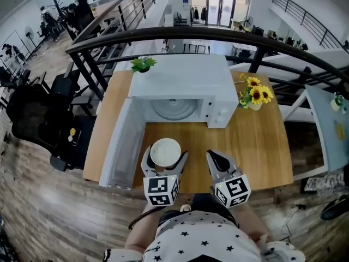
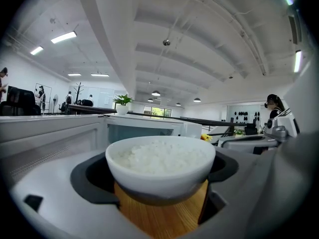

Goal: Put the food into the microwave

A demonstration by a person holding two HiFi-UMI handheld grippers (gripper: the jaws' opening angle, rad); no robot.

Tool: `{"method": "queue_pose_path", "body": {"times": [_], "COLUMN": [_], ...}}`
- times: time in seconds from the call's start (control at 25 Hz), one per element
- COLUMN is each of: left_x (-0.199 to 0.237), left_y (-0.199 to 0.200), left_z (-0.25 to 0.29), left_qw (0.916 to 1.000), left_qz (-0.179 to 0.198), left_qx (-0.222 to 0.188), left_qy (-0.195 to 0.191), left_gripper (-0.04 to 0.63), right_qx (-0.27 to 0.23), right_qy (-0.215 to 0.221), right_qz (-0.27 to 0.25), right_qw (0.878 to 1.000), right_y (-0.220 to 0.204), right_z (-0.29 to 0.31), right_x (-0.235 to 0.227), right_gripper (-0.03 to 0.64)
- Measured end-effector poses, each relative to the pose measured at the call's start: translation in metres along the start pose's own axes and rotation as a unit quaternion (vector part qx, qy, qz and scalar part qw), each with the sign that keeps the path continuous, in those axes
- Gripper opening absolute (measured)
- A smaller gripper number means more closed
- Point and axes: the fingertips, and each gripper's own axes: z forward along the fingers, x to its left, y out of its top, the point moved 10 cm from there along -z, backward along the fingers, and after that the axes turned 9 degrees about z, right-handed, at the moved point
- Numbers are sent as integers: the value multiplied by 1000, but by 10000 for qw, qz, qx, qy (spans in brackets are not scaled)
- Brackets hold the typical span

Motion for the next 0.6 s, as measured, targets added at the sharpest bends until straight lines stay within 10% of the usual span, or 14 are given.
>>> {"method": "queue_pose_path", "body": {"times": [0.6], "left_x": [22], "left_y": [-8], "left_z": [90], "left_qw": [9994], "left_qz": [-159], "left_qx": [152], "left_qy": [255], "left_gripper": [508], "right_qx": [387], "right_qy": [219], "right_qz": [17], "right_qw": [9990], "right_y": [2], "right_z": [59], "right_x": [-46], "right_gripper": [5]}}
